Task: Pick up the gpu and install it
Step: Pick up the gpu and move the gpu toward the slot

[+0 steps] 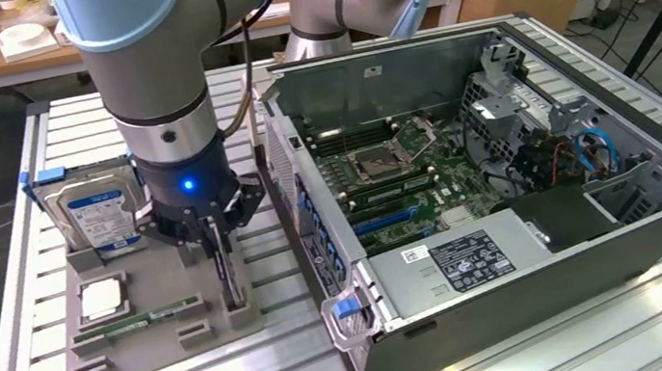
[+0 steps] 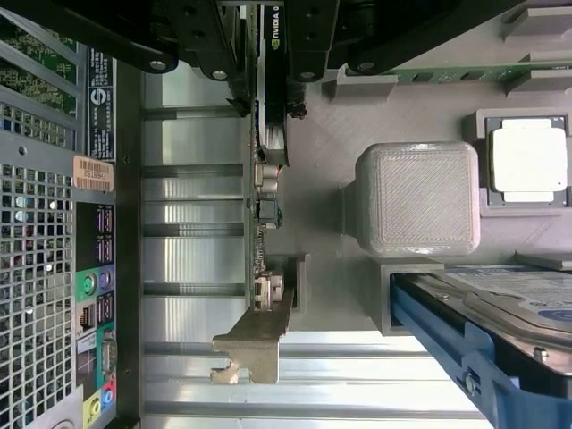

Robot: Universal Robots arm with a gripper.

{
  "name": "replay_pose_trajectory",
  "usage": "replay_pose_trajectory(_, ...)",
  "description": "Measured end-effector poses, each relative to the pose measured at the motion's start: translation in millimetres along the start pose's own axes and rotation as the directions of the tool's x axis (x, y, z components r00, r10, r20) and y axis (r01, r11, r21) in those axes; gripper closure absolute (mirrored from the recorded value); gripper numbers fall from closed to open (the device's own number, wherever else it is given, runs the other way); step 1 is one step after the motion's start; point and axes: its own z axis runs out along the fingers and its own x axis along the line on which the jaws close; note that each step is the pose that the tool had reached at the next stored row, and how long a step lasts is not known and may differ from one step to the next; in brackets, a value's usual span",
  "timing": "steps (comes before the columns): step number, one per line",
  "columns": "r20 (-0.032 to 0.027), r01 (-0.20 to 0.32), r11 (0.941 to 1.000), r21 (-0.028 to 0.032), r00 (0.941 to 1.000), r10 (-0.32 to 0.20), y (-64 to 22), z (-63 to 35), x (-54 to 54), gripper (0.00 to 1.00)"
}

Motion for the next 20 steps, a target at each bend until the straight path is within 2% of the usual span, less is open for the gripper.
replay_pose_trajectory(20,0.0000,0.000,1.0000,0.0000,1.0000,0.000,0.5,-9.6,-0.4,0.74)
